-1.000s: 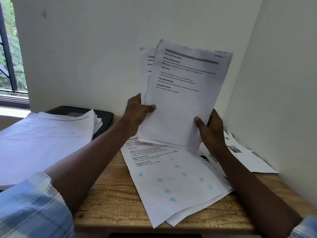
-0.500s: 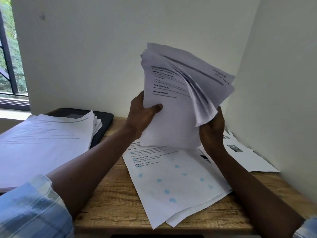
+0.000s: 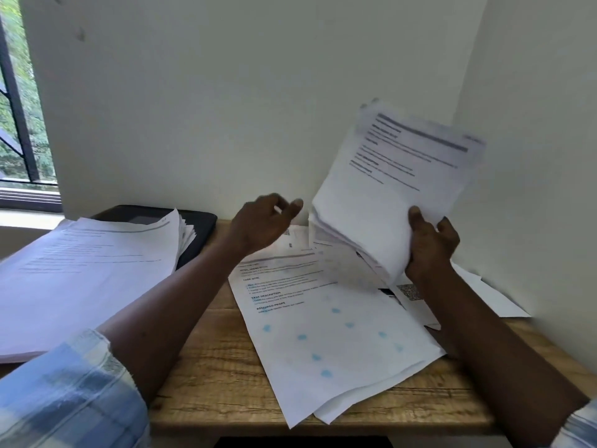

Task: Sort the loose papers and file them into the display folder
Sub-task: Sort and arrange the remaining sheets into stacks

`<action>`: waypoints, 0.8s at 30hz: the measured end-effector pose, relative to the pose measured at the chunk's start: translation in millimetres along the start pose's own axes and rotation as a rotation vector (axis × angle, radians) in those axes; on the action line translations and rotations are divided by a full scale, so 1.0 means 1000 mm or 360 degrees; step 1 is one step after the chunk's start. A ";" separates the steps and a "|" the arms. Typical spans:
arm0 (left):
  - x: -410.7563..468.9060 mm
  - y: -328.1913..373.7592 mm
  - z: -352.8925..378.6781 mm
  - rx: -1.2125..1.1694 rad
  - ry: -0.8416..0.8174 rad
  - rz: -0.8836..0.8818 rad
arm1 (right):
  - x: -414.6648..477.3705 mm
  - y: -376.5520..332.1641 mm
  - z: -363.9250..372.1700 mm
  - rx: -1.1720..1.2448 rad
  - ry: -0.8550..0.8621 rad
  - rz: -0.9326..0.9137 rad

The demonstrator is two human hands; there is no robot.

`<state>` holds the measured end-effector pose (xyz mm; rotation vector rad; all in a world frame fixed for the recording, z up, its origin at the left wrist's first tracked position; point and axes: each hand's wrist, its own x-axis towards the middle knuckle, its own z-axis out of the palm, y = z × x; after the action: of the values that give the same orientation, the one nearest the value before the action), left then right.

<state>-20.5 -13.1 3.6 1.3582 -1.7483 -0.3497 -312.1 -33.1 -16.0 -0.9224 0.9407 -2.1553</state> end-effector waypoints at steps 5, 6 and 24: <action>-0.003 -0.021 0.004 0.0708 -0.0426 -0.0176 | 0.016 0.005 -0.015 0.0043 0.0190 0.0238; -0.004 -0.019 0.005 0.0706 -0.0443 -0.0181 | 0.016 0.005 -0.015 0.0029 0.0194 0.0251; 0.005 -0.035 -0.010 0.0257 0.0146 0.0179 | 0.004 -0.004 -0.012 -0.0173 -0.0263 0.0302</action>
<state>9.5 -27.5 -12.5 1.3594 -1.7981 -0.0844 -324.3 -28.9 -17.1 -1.0041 1.0271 -1.8549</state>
